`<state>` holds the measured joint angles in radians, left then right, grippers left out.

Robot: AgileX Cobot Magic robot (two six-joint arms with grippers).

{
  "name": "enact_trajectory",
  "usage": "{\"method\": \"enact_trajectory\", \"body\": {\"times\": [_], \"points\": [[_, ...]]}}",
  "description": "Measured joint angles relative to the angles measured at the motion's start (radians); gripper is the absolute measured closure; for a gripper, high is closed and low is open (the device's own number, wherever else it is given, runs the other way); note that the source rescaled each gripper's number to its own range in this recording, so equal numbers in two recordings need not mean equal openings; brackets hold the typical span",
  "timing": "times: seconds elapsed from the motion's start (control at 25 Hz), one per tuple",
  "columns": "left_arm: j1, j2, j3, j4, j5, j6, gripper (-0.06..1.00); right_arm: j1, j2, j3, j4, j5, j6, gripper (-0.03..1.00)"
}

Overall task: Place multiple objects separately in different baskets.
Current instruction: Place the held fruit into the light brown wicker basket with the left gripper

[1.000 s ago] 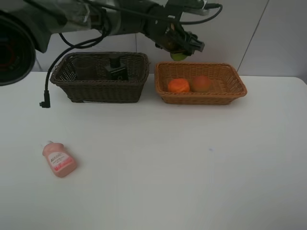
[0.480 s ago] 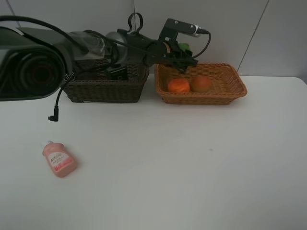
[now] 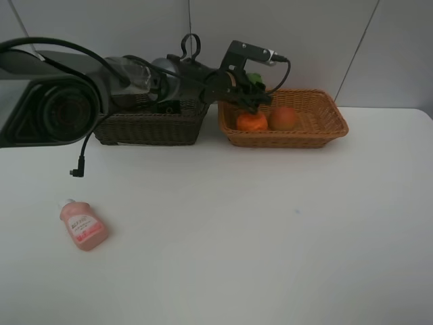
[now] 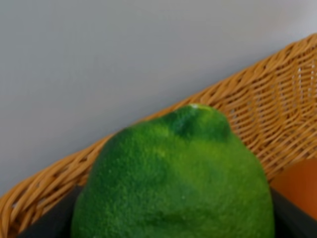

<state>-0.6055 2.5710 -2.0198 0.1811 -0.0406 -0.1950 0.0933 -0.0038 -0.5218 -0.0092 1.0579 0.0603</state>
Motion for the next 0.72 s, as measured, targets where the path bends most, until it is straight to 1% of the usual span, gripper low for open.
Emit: {"method": "enact_trajectory", "body": {"times": [0.16, 0.32, 0.36, 0.44, 0.48, 0.56, 0.72], "points": [[0.0, 0.0, 0.0, -0.004, 0.022, 0.0, 0.14, 0.0, 0.0, 0.0, 0.0, 0.0, 0.0, 0.1], [0.0, 0.0, 0.0, -0.03, 0.033, 0.0, 0.14, 0.0, 0.0, 0.0, 0.0, 0.0, 0.0, 0.1], [0.0, 0.0, 0.0, -0.036, 0.033, -0.003, 0.12, 0.0, 0.0, 0.0, 0.0, 0.0, 0.0, 0.1], [0.0, 0.0, 0.0, -0.06, 0.033, -0.003, 0.03, 0.0, 0.0, 0.0, 0.0, 0.0, 0.0, 0.1], [0.0, 0.0, -0.001, -0.077, 0.032, -0.003, 0.01, 0.0, 0.0, 0.0, 0.0, 0.0, 0.0, 0.1], [0.0, 0.0, -0.001, -0.105, 0.032, -0.004, -0.01, 0.0, 0.0, 0.0, 0.0, 0.0, 0.0, 0.1], [-0.001, 0.0, -0.002, -0.117, 0.032, -0.004, -0.02, 0.0, 0.0, 0.0, 0.0, 0.0, 0.0, 0.1]]}}
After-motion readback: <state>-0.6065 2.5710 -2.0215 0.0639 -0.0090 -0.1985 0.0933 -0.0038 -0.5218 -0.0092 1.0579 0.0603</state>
